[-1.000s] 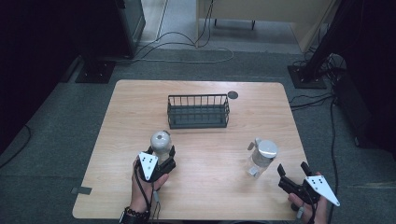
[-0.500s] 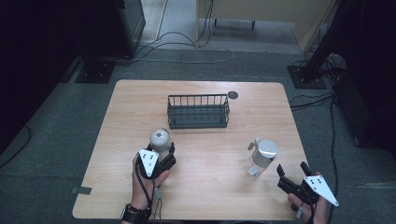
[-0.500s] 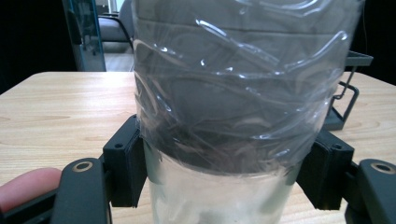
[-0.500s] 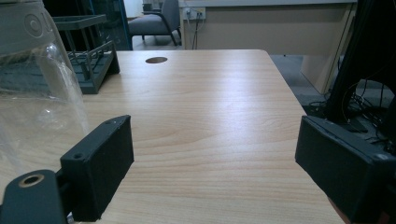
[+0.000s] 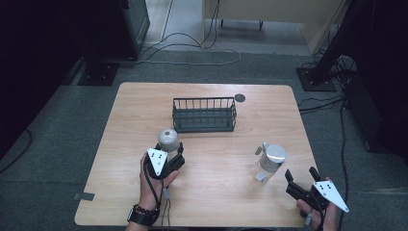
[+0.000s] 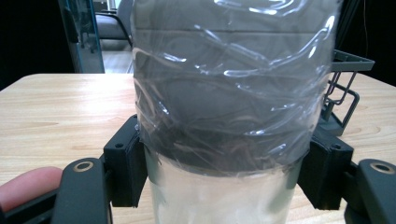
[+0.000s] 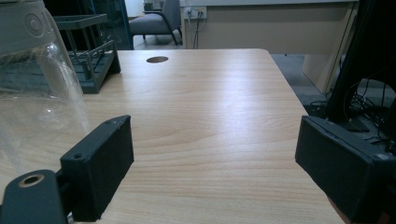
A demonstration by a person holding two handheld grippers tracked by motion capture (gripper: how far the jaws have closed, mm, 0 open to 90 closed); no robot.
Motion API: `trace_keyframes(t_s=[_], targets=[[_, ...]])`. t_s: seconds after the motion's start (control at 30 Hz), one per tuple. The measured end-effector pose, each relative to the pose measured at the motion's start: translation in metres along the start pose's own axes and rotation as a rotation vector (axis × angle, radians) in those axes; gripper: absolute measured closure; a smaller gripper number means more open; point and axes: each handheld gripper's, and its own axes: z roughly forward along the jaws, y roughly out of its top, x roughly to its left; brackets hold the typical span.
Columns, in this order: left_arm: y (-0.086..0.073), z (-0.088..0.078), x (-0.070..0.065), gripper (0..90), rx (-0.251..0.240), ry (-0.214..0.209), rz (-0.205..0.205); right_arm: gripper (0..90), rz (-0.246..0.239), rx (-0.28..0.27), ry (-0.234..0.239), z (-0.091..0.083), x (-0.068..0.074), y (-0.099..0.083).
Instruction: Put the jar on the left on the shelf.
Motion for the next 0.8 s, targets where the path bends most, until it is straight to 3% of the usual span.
trace_keyframes(t_s=[0.8], targets=[[0.031,0.029,-0.017,29.4,-0.018,-0.013,-0.005,11.1,-0.002,0.006,0.008,0.000,0.000,0.000]])
